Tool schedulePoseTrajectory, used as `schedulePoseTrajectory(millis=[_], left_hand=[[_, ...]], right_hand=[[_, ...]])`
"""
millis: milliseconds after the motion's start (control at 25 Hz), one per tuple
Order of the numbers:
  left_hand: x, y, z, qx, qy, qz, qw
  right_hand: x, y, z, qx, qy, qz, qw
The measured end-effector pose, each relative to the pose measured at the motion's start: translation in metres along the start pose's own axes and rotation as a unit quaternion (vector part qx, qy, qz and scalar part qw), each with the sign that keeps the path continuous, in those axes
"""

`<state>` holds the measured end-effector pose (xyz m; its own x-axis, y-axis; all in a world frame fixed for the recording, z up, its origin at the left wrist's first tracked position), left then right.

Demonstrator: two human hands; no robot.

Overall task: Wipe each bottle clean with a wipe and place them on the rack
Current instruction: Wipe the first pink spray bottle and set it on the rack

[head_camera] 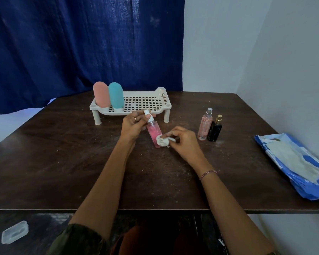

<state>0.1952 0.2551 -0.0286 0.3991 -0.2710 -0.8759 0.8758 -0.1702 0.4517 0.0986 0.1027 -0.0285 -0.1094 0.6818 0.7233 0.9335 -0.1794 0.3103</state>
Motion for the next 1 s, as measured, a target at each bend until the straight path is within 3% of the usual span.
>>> schedulePoseTrajectory(millis=[160, 280, 440, 680, 880, 1000], left_hand=[[-0.001, -0.002, 0.003, 0.013, -0.010, 0.007, 1.000], [0.000, -0.001, 0.003, 0.010, -0.025, 0.001, 1.000], [0.002, 0.000, 0.000, 0.001, -0.031, -0.018, 0.999], [0.003, -0.001, 0.005, 0.036, -0.062, -0.004, 0.997], [0.004, -0.001, 0.006, 0.052, -0.071, 0.004, 0.996], [0.002, -0.001, 0.006, 0.069, -0.082, 0.005, 0.994]], right_hand=[[0.006, -0.003, 0.004, -0.035, 0.002, -0.029, 0.999], [0.009, -0.006, 0.007, -0.002, -0.001, -0.062, 0.998], [0.000, -0.001, -0.001, 0.033, -0.006, -0.021, 0.999], [0.003, 0.000, 0.000, -0.050, -0.006, -0.037, 0.998], [0.002, -0.002, -0.003, -0.020, -0.011, -0.051, 0.998], [0.001, -0.001, -0.006, -0.043, -0.005, -0.039, 0.998]])
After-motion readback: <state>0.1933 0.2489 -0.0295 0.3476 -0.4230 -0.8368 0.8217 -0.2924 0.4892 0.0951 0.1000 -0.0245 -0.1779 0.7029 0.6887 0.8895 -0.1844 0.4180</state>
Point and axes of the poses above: each hand's wrist, its own y-axis towards the middle knuckle, its own z-axis out of the palm, x = y × z, the point moved 2 cm from there along y, towards the middle knuckle, and after that the axes turned 14 degrees about z, right-handed, at the moved point
